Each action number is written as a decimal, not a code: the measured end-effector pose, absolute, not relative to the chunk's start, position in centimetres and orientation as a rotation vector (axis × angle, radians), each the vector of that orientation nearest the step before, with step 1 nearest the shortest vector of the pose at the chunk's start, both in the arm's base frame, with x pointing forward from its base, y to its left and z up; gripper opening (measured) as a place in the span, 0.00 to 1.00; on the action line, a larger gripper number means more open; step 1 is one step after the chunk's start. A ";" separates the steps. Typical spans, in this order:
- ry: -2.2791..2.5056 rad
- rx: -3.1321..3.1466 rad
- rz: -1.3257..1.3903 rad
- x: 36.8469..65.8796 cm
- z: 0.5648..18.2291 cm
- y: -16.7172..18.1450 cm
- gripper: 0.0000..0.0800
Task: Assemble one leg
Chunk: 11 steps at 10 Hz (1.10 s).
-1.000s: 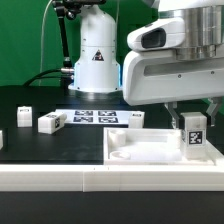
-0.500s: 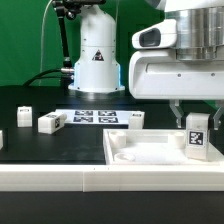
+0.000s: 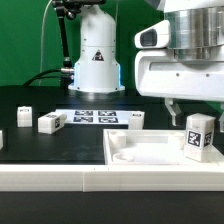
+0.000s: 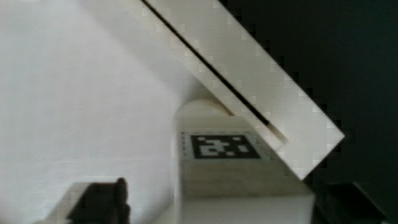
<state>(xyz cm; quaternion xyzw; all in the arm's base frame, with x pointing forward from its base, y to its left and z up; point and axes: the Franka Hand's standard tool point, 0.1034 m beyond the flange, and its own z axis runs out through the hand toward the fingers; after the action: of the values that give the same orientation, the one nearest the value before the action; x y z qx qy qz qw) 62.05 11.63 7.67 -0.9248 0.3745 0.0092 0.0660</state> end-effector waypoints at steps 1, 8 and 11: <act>1.033 -2.827 0.022 62.0 7.6 11.6 0.76; -0.039 -3.075 0.005 62.3 8.3 12.1 0.81; -0.479 -3.058 -0.043 62.6 8.3 12.0 0.81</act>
Offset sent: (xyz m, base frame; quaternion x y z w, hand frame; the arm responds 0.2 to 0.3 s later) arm 0.0037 0.0022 0.0033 -0.0326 -0.0122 -0.2913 0.9560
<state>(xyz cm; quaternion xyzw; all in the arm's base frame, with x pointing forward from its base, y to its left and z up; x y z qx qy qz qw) 62.56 12.02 8.26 -0.9876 -0.1548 -0.0139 0.0230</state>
